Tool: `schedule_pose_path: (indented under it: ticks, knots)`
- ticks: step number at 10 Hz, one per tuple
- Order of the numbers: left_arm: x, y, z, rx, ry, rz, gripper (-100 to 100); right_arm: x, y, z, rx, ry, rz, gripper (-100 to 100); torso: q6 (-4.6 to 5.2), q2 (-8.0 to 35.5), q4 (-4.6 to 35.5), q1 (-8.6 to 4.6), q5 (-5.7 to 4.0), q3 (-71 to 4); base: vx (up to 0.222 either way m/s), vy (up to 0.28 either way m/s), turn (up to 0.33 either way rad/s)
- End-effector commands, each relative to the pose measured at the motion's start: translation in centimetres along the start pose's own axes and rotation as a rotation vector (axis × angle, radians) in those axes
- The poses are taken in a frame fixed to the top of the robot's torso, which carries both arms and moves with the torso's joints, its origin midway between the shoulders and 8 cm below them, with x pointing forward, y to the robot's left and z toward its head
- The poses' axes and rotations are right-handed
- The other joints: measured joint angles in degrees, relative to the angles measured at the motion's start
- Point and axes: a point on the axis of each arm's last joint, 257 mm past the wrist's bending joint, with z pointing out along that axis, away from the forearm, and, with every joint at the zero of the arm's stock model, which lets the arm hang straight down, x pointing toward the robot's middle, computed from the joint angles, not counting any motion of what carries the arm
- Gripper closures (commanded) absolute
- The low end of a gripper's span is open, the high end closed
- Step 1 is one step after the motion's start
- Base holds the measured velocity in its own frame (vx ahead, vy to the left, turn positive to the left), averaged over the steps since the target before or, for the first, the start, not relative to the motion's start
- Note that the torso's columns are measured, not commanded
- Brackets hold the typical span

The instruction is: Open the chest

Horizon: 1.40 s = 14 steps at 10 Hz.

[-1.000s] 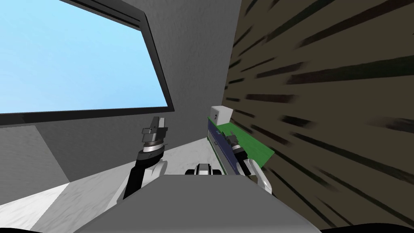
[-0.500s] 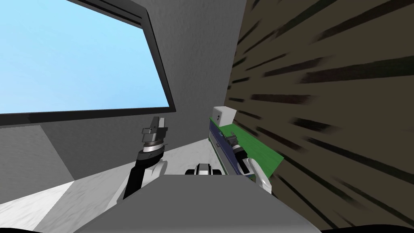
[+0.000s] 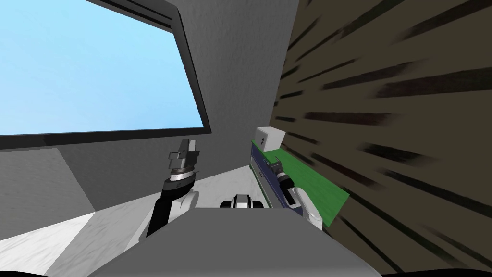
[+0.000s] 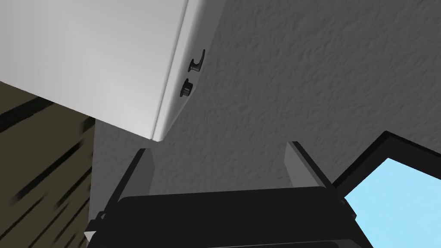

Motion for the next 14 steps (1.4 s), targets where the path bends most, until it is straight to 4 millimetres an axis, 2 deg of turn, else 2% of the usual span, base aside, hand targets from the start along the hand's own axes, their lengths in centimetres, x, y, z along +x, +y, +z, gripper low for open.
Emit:
schedule_pose_path:
  ticks: [1,3,4,5,6,7,8,9,10,11,12,13,14]
  knots:
    - [0.0,0.0,0.0,0.0,0.0,0.0,0,2.2,-0.8,0.2,0.0,0.054,-0.147,-100,0.02,0.0,0.0,-0.04,0.0,0.0,0.057,0.062,0.061]
    - [0.0,0.0,0.0,0.0,0.0,0.0,0,2.4,-0.7,0.2,-0.008,0.064,-0.187,-100,0.01,0.0,0.0,-0.12,-0.03,0.0,0.04,0.028,0.025]
    - [0.0,0.0,0.0,0.0,0.0,0.0,0,3.8,-1.3,0.1,-0.007,0.097,-0.268,-100,0.02,0.1,0.0,-0.2,-0.05,0.1,0.036,0.027,0.077]
    - [0.0,0.0,0.0,0.0,0.0,0.0,0,4.0,-1.3,0.1,-0.012,0.103,-0.291,-100,0.0,0.1,0.0,-0.11,-0.03,0.1,0.039,0.026,0.046]
    - [0.0,0.0,0.0,0.0,0.0,0.0,0,5.3,-2.0,0.0,-0.012,0.135,-0.363,-100,0.01,0.1,0.0,-0.07,-0.01,0.0,0.051,0.045,0.083]
    - [0.0,0.0,0.0,0.0,0.0,0.0,0,5.5,-1.9,0.0,-0.019,0.142,-0.392,-100,0.0,0.0,0.0,0.01,0.0,0.0,0.04,0.049,0.043]
    - [0.0,0.0,0.0,0.0,0.0,0.0,0,6.8,-2.7,-0.2,-0.021,0.174,-0.463,-100,0.02,0.0,0.0,-0.01,0.01,0.0,0.045,0.051,0.072]
    - [0.0,0.0,0.0,0.0,0.0,0.0,0,7.0,-2.6,-0.3,-0.027,0.18,-0.489,-100,0.0,0.0,0.0,-0.04,-0.01,0.0,0.034,0.037,0.041]
    - [0.0,0.0,0.0,0.0,0.0,0.0,0,8.3,-3.4,-0.5,-0.031,0.212,-0.558,-100,0.02,0.1,0.0,-0.11,-0.02,0.0,0.022,0.044,0.093]
    - [0.0,0.0,0.0,0.0,0.0,0.0,0,8.5,-3.4,-0.5,-0.037,0.218,-0.581,-100,0.0,0.1,0.0,-0.09,-0.02,0.1,0.017,0.033,0.034]
    - [0.0,0.0,0.0,0.0,0.0,0.0,0,9.8,-4.2,-0.9,-0.044,0.251,-0.652,-100,0.02,0.1,0.0,-0.11,-0.02,0.1,0.022,0.036,0.075]
    - [0.0,0.0,0.0,0.0,0.0,0.0,0,9.9,-4.2,-0.9,-0.049,0.254,-0.668,-100,0.0,0.1,0.0,-0.08,-0.02,0.0,0.025,0.027,0.043]
    - [0.0,0.0,0.0,0.0,0.0,0.0,0,11.1,-5.0,-1.3,-0.057,0.286,-0.732,-100,0.02,0.0,0.0,-0.09,-0.02,0.0,0.022,0.035,0.078]
